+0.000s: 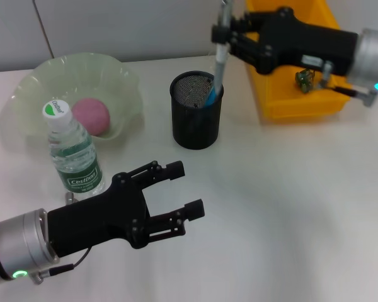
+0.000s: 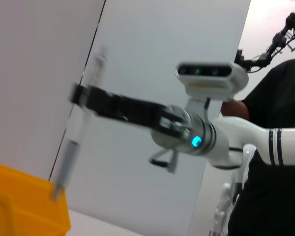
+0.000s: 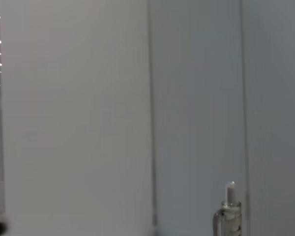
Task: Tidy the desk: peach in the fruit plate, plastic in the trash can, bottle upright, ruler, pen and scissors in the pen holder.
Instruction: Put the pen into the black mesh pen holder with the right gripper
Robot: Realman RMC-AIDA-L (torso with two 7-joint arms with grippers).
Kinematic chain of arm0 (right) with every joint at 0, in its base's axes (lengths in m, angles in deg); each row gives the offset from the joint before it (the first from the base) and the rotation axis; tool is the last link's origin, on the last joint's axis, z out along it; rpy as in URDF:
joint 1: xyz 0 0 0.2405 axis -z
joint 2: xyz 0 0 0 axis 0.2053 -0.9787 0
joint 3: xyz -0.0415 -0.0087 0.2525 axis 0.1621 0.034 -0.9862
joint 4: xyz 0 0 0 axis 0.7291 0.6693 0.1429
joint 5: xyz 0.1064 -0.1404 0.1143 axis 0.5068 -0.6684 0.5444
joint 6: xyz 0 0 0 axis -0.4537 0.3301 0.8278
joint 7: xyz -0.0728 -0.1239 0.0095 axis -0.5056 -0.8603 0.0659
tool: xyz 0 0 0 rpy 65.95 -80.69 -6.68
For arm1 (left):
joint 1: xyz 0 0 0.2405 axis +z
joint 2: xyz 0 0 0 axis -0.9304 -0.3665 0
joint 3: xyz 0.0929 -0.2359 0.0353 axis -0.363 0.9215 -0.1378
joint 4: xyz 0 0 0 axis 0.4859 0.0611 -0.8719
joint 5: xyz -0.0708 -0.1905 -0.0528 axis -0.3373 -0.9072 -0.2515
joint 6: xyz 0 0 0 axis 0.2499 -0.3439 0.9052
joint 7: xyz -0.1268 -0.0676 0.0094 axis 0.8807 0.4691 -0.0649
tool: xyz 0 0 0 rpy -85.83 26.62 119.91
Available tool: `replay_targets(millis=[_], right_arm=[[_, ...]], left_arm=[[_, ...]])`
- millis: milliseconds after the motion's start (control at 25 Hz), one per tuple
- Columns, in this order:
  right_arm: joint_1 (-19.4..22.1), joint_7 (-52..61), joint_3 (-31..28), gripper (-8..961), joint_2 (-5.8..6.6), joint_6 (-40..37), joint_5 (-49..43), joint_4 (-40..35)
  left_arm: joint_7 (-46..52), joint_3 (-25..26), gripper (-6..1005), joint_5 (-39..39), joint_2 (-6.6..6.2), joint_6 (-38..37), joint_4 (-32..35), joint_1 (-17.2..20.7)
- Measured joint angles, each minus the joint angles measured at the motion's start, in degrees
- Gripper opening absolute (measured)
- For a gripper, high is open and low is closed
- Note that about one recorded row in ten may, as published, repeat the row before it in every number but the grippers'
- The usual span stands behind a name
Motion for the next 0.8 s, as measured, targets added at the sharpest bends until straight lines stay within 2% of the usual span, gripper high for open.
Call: replay_targets(millis=[160,520,800], right_arm=[[-1.84,-2.1,0.83,169,-1.34,6.4,0.16,-0.38],[-4.96,-3.43,6.68,169,-1.58,18.1,0.61,1.13],[-6.45,-3.69,9.25,169,-1.6,21.34,0.66,4.13]], left_arm=[[0.36,0.04,815,1.08,-0.15,0.62,-0.47,0.11],[2.84,0.04,815,1.15,-0.07,0.98,-0.62,0.03],[4.15,-0.15,814,1.8,0.03,2.57,-0.62,-0.13]])
